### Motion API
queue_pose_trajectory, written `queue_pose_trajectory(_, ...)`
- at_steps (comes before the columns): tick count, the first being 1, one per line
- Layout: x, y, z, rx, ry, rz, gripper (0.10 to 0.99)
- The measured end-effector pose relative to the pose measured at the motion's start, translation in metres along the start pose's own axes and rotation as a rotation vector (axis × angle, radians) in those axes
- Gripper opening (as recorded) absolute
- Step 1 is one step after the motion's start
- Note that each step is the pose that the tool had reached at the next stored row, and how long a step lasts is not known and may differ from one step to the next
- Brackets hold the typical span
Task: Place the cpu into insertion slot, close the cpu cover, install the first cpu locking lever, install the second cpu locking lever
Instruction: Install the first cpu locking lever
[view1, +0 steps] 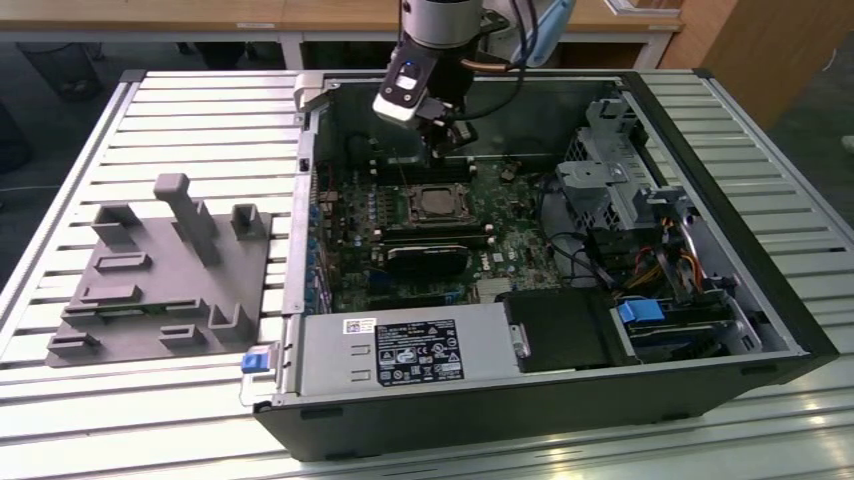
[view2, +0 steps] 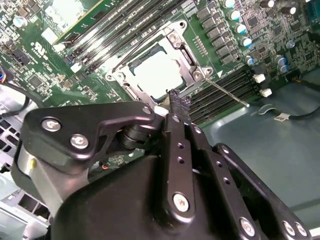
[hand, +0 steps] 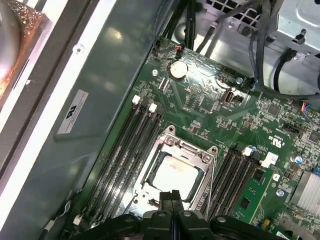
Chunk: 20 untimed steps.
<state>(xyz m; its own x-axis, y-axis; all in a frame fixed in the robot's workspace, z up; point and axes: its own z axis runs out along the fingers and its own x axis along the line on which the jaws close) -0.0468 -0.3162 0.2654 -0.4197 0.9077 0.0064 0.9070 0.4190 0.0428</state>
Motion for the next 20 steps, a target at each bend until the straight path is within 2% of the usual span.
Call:
queue_pose_trajectory(2, -0.0001, 0.0, 0.0, 0.001, 0.0004, -0.013, 0.106)
queue_pose_trajectory(11, -0.0001, 0.0, 0.0, 0.004, 0.0058, -0.133, 0.106)
queue_pose_trajectory(20, -0.0001, 0.0001, 0.0, 0.005, 0.012, -0.287, 0.106)
